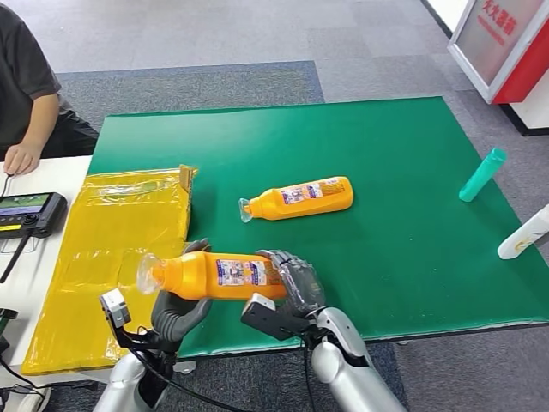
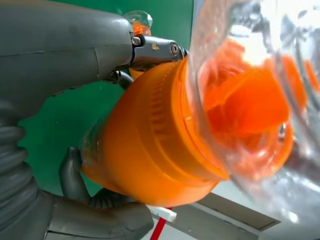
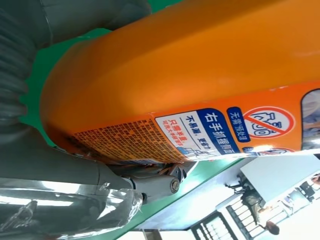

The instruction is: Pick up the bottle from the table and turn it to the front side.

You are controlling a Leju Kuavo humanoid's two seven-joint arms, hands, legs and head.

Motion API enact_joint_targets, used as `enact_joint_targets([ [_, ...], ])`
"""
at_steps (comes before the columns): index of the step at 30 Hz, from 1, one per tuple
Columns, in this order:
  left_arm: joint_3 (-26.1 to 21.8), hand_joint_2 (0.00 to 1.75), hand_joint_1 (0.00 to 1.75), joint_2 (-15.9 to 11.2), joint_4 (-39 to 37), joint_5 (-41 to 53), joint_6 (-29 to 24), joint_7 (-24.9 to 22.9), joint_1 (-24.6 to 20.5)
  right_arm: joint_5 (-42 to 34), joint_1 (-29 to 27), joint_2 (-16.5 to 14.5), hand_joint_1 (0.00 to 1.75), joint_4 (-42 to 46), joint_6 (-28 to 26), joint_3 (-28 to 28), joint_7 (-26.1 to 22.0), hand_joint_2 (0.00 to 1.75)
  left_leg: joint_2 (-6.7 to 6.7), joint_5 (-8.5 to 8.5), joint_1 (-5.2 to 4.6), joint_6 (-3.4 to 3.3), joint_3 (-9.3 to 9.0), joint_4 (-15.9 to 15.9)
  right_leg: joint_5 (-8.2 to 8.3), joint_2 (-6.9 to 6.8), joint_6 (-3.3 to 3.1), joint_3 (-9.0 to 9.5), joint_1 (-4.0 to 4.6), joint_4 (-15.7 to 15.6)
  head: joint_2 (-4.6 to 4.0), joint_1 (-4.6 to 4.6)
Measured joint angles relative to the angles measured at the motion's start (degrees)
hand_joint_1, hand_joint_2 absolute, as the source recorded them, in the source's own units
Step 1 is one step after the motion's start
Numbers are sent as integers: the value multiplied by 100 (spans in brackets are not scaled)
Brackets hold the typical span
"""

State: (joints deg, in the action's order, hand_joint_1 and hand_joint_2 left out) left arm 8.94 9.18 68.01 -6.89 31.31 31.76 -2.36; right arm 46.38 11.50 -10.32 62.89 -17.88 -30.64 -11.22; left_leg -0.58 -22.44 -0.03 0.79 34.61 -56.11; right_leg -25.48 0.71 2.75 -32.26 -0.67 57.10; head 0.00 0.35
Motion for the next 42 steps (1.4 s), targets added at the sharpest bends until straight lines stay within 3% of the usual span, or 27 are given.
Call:
enact_joint_targets([
  [1, 3, 175, 164, -1, 1, 5, -12, 0, 0, -1, -4, 0, 175, 7, 0, -3, -1, 175, 0, 0, 0, 0, 0, 0, 0, 0, 0, 0, 0, 0, 0, -1],
  [2, 6, 175, 172, -1, 6, 17, -25, 0, -1, -4, -9, 0, 175, 13, 0, -6, -3, 175, 0, 0, 0, 0, 0, 0, 0, 0, 0, 0, 0, 0, 0, -1],
  [7, 19, 175, 175, -2, 58, 100, -146, 0, -7, -72, -59, 1, 175, 70, 0, -9, -17, 175, 0, 0, 0, 0, 0, 0, 0, 0, 0, 0, 0, 0, 0, -1],
  [11, 26, 175, 175, 1, 139, 165, -285, 10, -5, -148, -90, 5, 3, 127, 1, -9, -17, 175, 0, 0, 0, 0, 0, 0, 0, 0, 0, 0, 0, 0, 0, -1],
  [18, 47, 175, 175, 27, 411, 644, -836, 162, 65, -273, -149, 13, 0, 328, -10, 18, -16, 175, 0, 0, 0, 0, 0, 0, 0, 0, 0, -2, 0, 0, 0, -1],
  [24, 92, 175, 175, 34, 1168, 1866, -2241, 359, 267, -299, -401, 81, 0, 812, -66, 156, 42, 175, 0, -1, 0, 0, 4, 0, -1, 0, 0, -7, 0, 0, 0, -1],
  [29, 222, 175, 175, -21, 1924, 2609, -3079, 339, 363, -252, -651, 161, 0, 1277, -85, 311, 86, 175, 0, -2, 0, -1, 7, 0, -1, 0, 0, -8, 0, 0, 0, 0],
  [35, 352, 175, 175, -91, 2405, 2946, -3396, 260, 373, -215, -790, 207, 0, 1561, -85, 420, 95, 175, 0, -1, 0, 0, 6, 0, 0, 0, 0, -8, 0, 0, 0, -1],
  [38, 422, 175, 175, -139, 2518, 3476, -3706, -12, 368, -181, -837, 211, 0, 1640, -87, 463, 110, 175, 0, 0, 0, 0, 6, 0, 0, 0, 0, -9, 0, 0, 0, -1],
  [42, 640, 175, 175, -252, 2616, 4904, -4242, -950, 300, -77, -959, 212, 0, 1782, -83, 571, 179, 175, 0, -1, 0, 0, 7, 0, 0, 0, 0, -9, 0, 0, 0, -1],
])
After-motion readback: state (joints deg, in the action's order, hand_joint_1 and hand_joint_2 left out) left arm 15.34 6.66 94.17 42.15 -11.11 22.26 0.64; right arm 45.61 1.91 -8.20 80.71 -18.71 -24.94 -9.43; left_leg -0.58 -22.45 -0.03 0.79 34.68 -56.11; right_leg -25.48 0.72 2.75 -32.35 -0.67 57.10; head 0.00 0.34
